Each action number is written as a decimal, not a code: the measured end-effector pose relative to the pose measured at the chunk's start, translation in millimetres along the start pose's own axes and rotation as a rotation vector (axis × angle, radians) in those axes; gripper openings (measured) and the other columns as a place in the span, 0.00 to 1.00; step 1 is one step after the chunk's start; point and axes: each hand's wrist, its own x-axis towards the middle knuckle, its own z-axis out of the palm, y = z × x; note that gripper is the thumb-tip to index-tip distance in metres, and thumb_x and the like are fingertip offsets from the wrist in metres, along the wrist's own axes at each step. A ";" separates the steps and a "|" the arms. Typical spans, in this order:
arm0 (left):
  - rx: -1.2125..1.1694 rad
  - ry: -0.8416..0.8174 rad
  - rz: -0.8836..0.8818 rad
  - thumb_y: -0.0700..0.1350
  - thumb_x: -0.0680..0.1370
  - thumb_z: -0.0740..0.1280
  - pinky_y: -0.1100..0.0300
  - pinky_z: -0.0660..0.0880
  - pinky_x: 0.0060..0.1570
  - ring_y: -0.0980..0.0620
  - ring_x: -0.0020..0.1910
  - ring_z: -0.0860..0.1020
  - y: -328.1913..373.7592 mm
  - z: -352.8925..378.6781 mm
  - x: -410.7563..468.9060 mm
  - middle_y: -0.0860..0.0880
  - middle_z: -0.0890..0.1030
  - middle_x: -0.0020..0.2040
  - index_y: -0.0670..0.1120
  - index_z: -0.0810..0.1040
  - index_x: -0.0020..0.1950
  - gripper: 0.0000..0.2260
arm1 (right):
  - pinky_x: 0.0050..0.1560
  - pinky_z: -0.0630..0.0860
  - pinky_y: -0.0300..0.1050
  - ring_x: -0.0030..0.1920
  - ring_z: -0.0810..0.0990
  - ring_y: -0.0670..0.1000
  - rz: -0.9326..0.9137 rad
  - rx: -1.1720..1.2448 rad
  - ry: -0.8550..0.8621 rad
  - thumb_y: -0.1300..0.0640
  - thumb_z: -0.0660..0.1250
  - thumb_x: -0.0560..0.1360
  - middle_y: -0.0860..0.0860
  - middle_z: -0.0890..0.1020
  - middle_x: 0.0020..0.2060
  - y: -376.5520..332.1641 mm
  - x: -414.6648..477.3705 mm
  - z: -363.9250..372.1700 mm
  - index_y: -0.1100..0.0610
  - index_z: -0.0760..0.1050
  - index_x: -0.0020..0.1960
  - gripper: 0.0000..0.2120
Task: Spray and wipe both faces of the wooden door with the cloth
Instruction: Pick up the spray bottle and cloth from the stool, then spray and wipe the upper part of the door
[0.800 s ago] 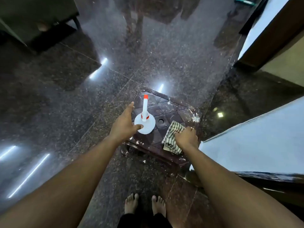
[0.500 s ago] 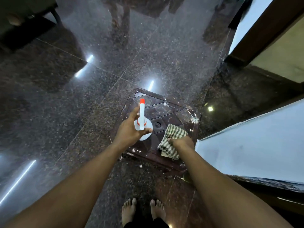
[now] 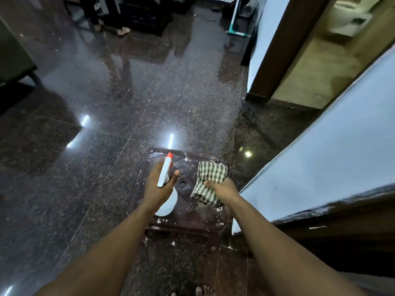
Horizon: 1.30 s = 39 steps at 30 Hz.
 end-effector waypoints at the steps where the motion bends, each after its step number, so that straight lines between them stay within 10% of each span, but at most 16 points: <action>1: -0.018 -0.015 0.013 0.54 0.75 0.68 0.57 0.75 0.54 0.58 0.56 0.77 11.2 -2.1 -5.2 0.58 0.78 0.56 0.55 0.72 0.64 0.18 | 0.59 0.78 0.56 0.52 0.82 0.55 -0.016 0.049 0.001 0.47 0.74 0.70 0.52 0.82 0.54 -4.3 -9.7 -7.0 0.57 0.75 0.62 0.25; 5: -0.077 -0.026 0.084 0.47 0.76 0.68 0.63 0.76 0.48 0.62 0.50 0.79 67.7 -9.2 -28.4 0.59 0.80 0.50 0.57 0.74 0.58 0.12 | 0.58 0.79 0.57 0.48 0.84 0.53 -0.059 0.222 0.006 0.54 0.70 0.77 0.50 0.85 0.48 -23.6 -61.9 -37.6 0.54 0.78 0.55 0.08; 12: -0.099 -0.009 0.223 0.33 0.72 0.66 0.54 0.80 0.40 0.54 0.40 0.81 201.9 -24.2 -64.4 0.62 0.82 0.45 0.63 0.75 0.55 0.25 | 0.57 0.79 0.51 0.50 0.83 0.51 -0.229 0.271 0.145 0.52 0.69 0.77 0.50 0.83 0.51 -64.0 -182.3 -112.8 0.54 0.76 0.59 0.13; 18: -0.212 0.005 0.323 0.37 0.73 0.70 0.41 0.80 0.37 0.43 0.40 0.82 311.3 -28.2 -118.2 0.49 0.83 0.42 0.51 0.78 0.53 0.12 | 0.54 0.78 0.45 0.50 0.82 0.50 -0.460 0.216 0.211 0.51 0.70 0.76 0.49 0.83 0.49 -89.2 -289.8 -185.1 0.50 0.76 0.52 0.07; 21: -0.213 0.013 0.358 0.43 0.71 0.70 0.40 0.79 0.39 0.44 0.37 0.80 364.9 -27.1 -152.5 0.48 0.82 0.39 0.51 0.79 0.47 0.07 | 0.58 0.79 0.50 0.51 0.83 0.49 -0.564 0.207 0.238 0.43 0.73 0.69 0.48 0.84 0.51 -94.1 -345.0 -223.8 0.51 0.78 0.56 0.20; 28: -0.277 -0.032 0.521 0.35 0.72 0.67 0.65 0.71 0.32 0.57 0.36 0.77 518.3 -9.0 -284.5 0.50 0.82 0.42 0.51 0.79 0.47 0.11 | 0.60 0.79 0.53 0.53 0.83 0.51 -0.722 0.452 0.292 0.47 0.72 0.75 0.49 0.83 0.53 -80.8 -486.2 -355.3 0.50 0.77 0.60 0.16; 39: -0.458 -0.251 0.778 0.35 0.74 0.66 0.64 0.73 0.37 0.55 0.38 0.77 680.4 47.5 -352.0 0.51 0.80 0.42 0.61 0.74 0.41 0.18 | 0.61 0.77 0.56 0.55 0.81 0.54 -0.932 0.723 0.696 0.52 0.70 0.77 0.53 0.82 0.55 -95.1 -582.8 -511.1 0.55 0.76 0.58 0.13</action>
